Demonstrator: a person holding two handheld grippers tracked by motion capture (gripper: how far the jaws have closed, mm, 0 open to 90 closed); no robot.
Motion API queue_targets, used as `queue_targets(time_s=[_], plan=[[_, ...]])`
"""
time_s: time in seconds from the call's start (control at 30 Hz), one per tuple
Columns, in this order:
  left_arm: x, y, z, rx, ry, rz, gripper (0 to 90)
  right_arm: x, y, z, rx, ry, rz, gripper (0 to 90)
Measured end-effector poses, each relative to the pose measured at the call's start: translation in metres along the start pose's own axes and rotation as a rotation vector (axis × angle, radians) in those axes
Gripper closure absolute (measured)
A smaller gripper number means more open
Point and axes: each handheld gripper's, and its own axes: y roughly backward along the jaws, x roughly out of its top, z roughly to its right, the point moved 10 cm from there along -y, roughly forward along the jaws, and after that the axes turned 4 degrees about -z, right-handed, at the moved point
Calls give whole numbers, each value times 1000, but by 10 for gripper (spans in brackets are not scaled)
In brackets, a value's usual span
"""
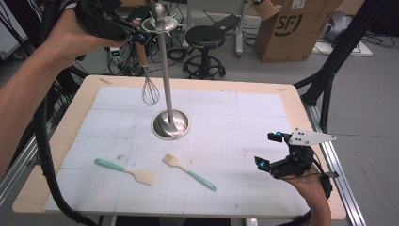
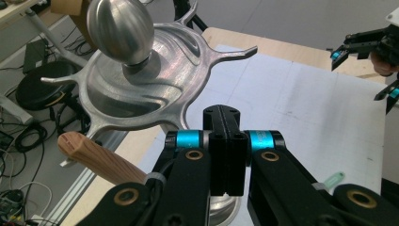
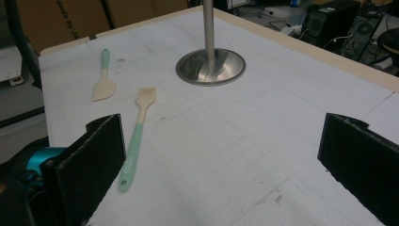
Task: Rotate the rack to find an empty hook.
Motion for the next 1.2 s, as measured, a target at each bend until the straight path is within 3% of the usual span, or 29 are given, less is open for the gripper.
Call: queue_targets(time_s=[0.47, 1.2], plan=[[-2, 10, 8, 11, 9, -3, 900, 3, -1, -4, 9, 6, -1, 0], [-9, 4, -11, 25, 25, -20, 900, -3, -2, 0, 3, -5, -16, 0]])
